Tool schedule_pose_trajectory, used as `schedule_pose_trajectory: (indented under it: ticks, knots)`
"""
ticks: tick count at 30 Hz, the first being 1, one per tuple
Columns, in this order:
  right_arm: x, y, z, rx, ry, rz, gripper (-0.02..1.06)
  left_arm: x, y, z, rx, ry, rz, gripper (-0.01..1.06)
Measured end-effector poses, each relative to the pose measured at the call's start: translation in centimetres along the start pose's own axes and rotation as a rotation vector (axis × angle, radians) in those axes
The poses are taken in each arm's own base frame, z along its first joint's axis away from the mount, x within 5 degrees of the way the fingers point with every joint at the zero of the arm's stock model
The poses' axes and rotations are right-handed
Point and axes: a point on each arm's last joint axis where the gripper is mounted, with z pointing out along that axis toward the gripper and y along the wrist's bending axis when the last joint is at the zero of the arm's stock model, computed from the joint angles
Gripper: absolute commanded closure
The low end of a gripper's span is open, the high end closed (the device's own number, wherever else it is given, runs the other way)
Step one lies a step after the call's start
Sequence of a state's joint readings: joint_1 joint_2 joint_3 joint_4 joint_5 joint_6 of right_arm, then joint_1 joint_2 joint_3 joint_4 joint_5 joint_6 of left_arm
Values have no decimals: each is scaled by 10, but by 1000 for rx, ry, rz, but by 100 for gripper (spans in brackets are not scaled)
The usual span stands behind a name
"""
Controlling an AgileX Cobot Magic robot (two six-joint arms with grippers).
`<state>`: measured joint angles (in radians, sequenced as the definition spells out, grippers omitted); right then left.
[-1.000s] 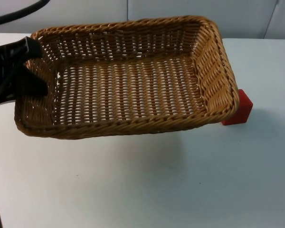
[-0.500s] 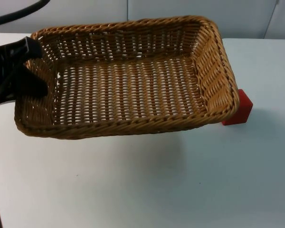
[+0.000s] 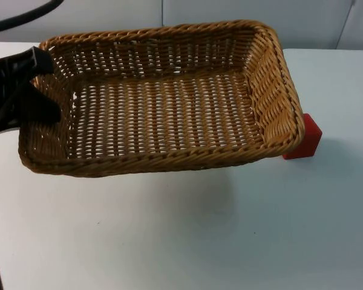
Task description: Pick up the basket with the left hand and place the cube into the basket with the right hand.
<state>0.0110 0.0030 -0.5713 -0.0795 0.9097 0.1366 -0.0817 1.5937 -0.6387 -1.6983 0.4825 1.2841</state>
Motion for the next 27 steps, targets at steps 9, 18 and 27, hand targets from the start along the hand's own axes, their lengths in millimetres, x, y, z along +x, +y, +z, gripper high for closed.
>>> schedule_pose_trajectory:
  ticks: [9,18,27]
  knots:
    - [-38,0,45,76,97,-75,104,0,0,0,1,0,0,105]
    - [-68,5,178,203,624,-46,104,0,0,0,1,0,0,105]
    - [-80,11,268,234,757,-32,104,0,0,0,1,0,0,105]
